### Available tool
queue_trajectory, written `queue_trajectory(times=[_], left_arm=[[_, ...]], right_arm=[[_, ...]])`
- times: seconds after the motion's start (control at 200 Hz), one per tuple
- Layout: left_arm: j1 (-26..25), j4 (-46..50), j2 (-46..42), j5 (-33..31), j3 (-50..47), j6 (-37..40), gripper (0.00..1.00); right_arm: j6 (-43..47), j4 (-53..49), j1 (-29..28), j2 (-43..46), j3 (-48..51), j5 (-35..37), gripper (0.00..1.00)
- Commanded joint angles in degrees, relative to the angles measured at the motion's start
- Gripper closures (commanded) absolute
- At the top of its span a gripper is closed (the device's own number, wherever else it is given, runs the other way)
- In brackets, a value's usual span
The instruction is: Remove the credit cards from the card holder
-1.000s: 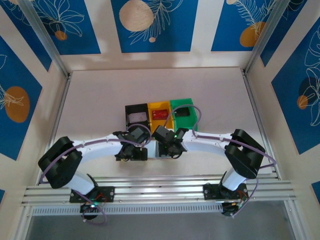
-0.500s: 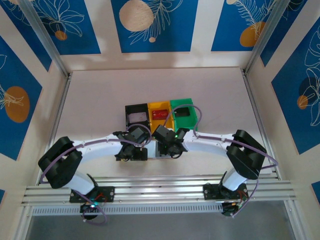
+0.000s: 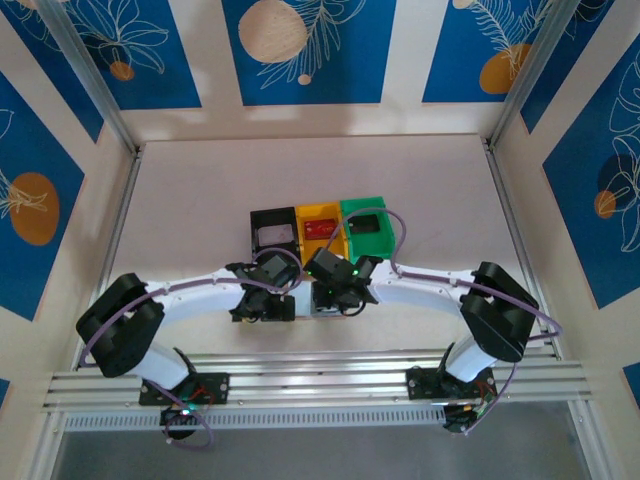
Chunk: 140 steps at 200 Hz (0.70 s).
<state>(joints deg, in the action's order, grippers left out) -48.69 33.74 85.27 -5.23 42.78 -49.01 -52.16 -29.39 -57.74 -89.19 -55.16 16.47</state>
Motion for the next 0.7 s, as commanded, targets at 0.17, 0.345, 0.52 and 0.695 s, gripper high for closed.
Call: queue_trajectory(times=[0.17, 0.345, 0.52, 0.695], left_arm=[[-1.5, -4.7, 2.7, 6.3, -2.8, -0.6, 0.00], [-1.6, -3.8, 2.0, 5.9, -2.3, -0.3, 0.00], [-1.5, -3.2, 1.5, 5.8, -2.0, -0.3, 0.00], [-1.6, -1.3, -0.4, 4.5, -1.5, 0.2, 0.00]], right_arm=[[0.3, 2.7, -0.5, 1.5, -0.4, -3.6, 0.76], [0.3, 3.6, -0.5, 1.6, -0.4, -4.7, 0.76], [0.5, 4.5, -0.4, 1.4, -0.5, -6.0, 0.76], [0.7, 5.0, -0.4, 1.4, -0.6, -6.6, 0.73]])
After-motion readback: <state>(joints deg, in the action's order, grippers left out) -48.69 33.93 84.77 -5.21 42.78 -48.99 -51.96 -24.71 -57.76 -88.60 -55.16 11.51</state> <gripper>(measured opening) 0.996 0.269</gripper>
